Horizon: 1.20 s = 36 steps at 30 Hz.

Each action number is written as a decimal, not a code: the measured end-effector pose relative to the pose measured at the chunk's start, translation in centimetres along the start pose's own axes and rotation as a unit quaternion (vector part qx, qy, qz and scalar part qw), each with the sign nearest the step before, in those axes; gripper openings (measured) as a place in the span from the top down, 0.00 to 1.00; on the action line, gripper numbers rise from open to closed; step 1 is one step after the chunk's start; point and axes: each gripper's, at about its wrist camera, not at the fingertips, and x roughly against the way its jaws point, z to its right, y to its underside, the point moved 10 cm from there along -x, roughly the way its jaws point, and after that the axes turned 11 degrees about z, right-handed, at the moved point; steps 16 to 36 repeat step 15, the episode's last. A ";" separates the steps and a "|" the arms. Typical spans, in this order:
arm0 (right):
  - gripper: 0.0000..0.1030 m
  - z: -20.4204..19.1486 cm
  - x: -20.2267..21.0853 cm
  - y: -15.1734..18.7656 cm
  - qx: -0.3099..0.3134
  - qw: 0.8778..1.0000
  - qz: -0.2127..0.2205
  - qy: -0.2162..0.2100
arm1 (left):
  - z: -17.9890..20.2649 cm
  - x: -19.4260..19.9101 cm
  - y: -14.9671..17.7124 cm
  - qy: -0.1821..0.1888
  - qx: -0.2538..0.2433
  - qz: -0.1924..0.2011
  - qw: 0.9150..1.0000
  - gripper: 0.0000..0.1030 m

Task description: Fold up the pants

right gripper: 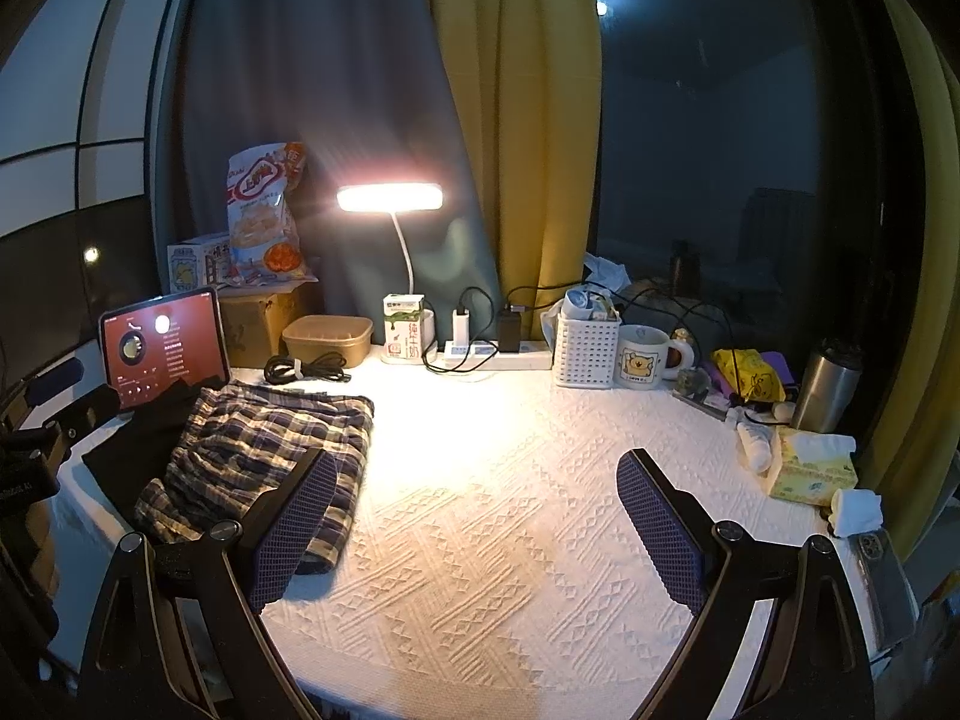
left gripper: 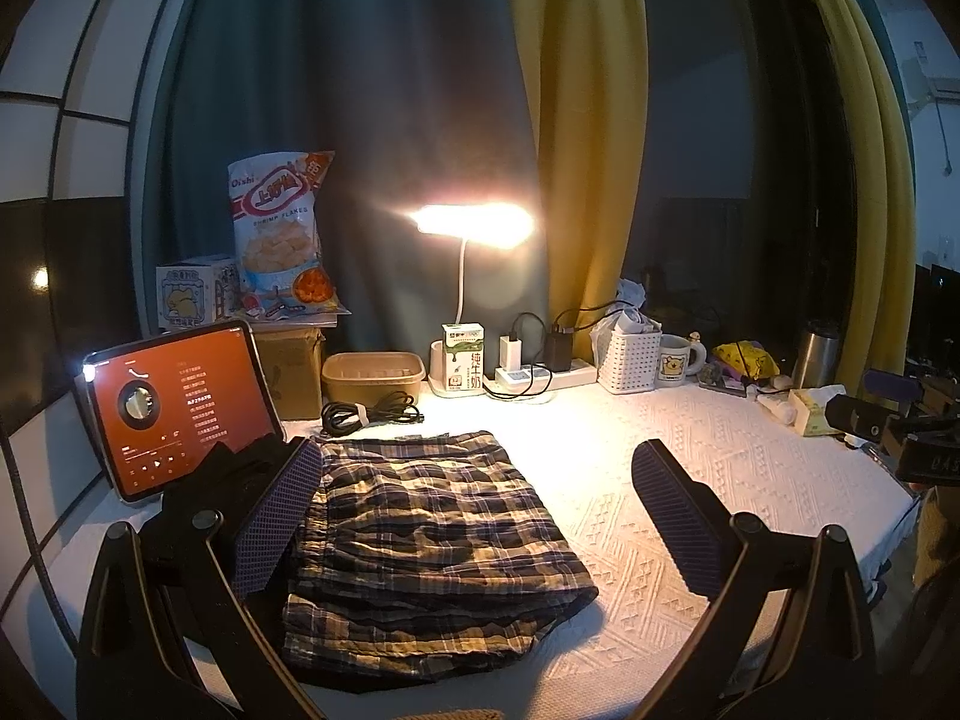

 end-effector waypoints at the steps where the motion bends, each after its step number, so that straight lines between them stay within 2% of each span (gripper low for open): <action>1: 0.07 0.0 0.0 0.0 0.000 1.000 0.000 0.000 | 0.0 0.0 0.0 0.000 0.000 0.000 1.000 0.01; 36: 0.07 -0.2 0.0 0.4 -0.002 1.000 -0.002 0.003 | 0.1 0.1 -0.2 0.008 0.005 0.009 1.000 0.01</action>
